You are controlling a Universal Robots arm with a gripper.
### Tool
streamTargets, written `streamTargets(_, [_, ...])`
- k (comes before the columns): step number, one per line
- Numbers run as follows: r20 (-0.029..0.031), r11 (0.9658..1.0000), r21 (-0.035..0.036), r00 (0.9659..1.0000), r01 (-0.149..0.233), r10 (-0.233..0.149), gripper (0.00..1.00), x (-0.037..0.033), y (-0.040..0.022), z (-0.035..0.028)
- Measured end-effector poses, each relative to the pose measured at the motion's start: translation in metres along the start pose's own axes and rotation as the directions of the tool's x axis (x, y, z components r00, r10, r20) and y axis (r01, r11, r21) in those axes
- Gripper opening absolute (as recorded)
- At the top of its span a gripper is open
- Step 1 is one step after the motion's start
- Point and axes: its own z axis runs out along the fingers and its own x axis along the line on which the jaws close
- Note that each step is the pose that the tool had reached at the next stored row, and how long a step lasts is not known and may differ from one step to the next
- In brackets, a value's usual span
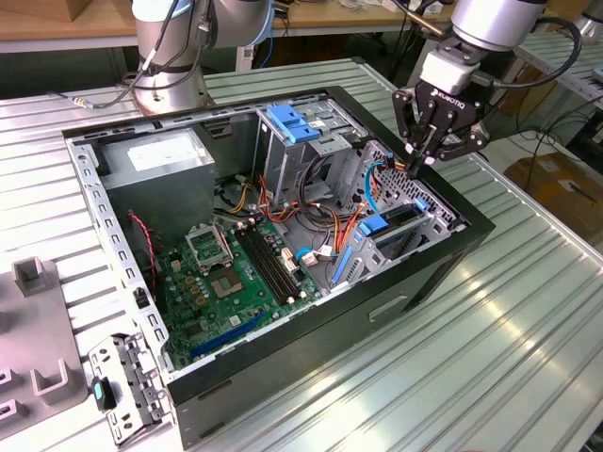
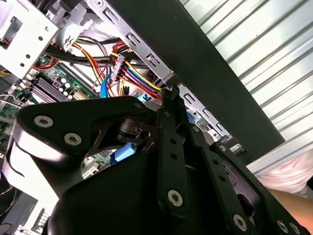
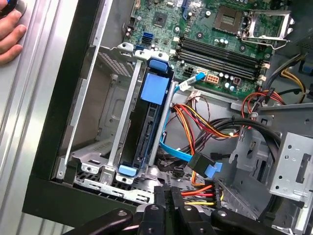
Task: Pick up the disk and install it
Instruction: 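Insert the first disk wire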
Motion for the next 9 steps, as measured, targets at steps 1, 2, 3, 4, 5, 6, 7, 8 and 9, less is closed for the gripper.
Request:
streamTargets(1, [0.0, 1.0, -0.0001, 1.0, -0.002, 0.002, 0.16, 0.0, 0.0, 0.0])
streamTargets(2, [0.0, 0.9999, -0.0004, 0.9999, -0.012, 0.012, 0.16, 0.0, 0.0, 0.0])
streamTargets(3, [0.0, 0.9997, -0.0009, 0.9997, -0.026, 0.026, 0.16, 0.0, 0.0, 0.0])
streamTargets(4, [0.0, 0.999, -0.0014, 0.999, -0.045, 0.045, 0.16, 0.0, 0.0, 0.0001])
streamTargets(5, [0.0, 0.9981, -0.002, 0.9981, -0.061, 0.061, 0.16, 0.0, 0.0, 0.0002])
streamTargets(6, [0.0001, 0.997, -0.0025, 0.997, -0.077, 0.077, 0.16, 0.0, 0.0, 0.0003])
streamTargets(7, [0.0003, 0.9962, -0.0027, 0.9962, -0.087, 0.087, 0.16, -0.0001, 0.0002, 0.0006])
streamTargets(8, [0.0003, 0.9958, -0.0029, 0.9958, -0.092, 0.092, 0.16, -0.0007, 0.0021, 0.0007])
streamTargets(9, [0.0001, 0.9955, -0.003, 0.9956, -0.094, 0.094, 0.16, -0.0012, 0.0042, 0.0008])
